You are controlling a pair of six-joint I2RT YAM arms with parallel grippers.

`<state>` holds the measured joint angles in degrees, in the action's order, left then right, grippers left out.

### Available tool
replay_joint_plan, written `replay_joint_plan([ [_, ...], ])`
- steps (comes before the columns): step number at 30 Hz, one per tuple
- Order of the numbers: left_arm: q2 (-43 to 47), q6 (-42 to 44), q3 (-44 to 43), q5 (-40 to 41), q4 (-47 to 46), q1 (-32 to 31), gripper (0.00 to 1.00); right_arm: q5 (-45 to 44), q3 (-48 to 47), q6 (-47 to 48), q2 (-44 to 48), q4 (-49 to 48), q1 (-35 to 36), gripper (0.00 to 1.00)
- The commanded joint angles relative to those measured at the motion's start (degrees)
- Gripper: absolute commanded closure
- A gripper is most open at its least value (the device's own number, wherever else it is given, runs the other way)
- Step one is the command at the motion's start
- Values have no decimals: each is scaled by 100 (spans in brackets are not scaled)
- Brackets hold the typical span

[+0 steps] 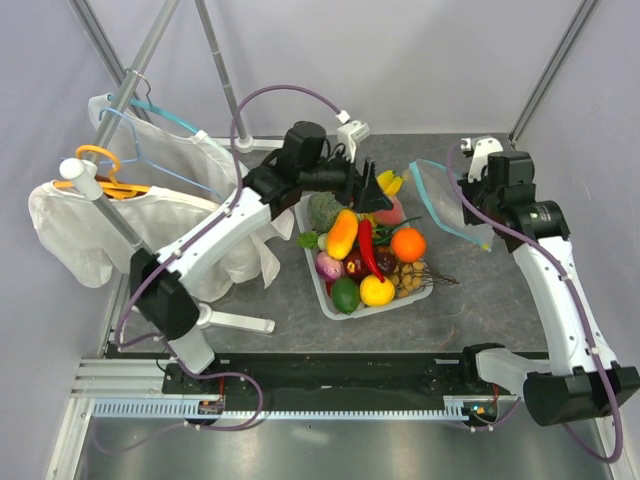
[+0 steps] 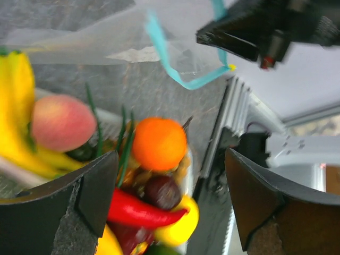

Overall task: Place the food in the zip-top bag and seal the zipper
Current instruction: Open the zipper of the food storage bag, then pick up the fake fruit from the bin.

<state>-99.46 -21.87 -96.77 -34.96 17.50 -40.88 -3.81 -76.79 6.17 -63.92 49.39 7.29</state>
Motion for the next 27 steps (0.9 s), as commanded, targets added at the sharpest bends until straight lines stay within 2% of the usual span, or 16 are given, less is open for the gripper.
replay_joint_plan([
  [1,1058,1623,483,-153,438,107,10,82,278,-397,-270,-122,-78,100],
  [5,1087,2378,634,401,693,-16,5,258,341,-582,-437,-201,-96,100],
  [6,1026,2450,555,924,755,-16,5,250,358,-600,-454,-210,-114,100],
  [9,543,2749,-243,1892,1448,-7,3,293,358,-609,-481,-254,-157,100],
  [10,298,2906,-672,2062,1859,-7,3,302,341,-609,-498,-254,-166,100],
  [12,164,3047,-930,2239,2143,-7,1,302,314,-609,-516,-263,-184,100],
  [18,50,3268,-869,1738,1951,-25,0,-144,288,-609,-657,-315,-201,100],
  [20,-300,3285,-1159,1747,1933,-25,5,-303,244,-845,-744,-342,-245,100],
  [23,-513,3505,-1397,1117,1907,-34,16,-374,130,-951,-789,-316,-368,100],
  [24,-478,3557,-1362,601,1785,-51,17,-357,112,-934,-771,-307,-421,100],
  [27,-294,3847,-1029,-114,1582,-235,17,-322,121,-916,-683,-237,-483,100],
])
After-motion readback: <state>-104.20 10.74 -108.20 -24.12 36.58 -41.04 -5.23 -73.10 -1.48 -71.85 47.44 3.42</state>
